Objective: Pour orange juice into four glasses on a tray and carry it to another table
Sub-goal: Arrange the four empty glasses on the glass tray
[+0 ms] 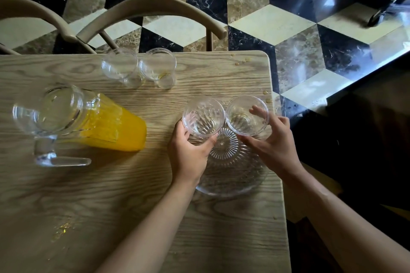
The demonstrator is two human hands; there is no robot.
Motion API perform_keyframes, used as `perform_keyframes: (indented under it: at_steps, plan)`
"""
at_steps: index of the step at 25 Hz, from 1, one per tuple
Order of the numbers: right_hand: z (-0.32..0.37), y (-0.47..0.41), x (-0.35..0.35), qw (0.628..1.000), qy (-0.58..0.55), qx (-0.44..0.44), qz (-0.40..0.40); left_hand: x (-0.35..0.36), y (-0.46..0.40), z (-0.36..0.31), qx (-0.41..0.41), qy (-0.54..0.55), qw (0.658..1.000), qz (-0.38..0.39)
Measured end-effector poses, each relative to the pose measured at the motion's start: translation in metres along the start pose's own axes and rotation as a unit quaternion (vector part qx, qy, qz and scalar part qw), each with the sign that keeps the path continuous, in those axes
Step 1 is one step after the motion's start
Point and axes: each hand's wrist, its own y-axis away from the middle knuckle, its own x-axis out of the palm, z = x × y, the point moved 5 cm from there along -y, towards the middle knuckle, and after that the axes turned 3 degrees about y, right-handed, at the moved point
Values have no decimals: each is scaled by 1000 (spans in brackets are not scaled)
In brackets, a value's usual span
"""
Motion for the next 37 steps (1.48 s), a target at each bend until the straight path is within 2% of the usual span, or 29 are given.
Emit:
perform_keyframes:
  at_steps: [8,15,22,32,37]
  plan:
    - [3,0,1,1000,10,9,12,4,3,10,-21,12,1000,11]
    - [3,3,-1,1000,19,19,15,-2,11,19,-64,-29,997,13]
    - [8,15,-7,997,42,42,41,-27,34,-6,14,-70,997,3]
    - [55,60,-32,997,19,69,35,-62,65,-56,80,-89,991,55]
    - [96,69,-51,998,48,5,32,-84,77,-88,136,-117,983,44]
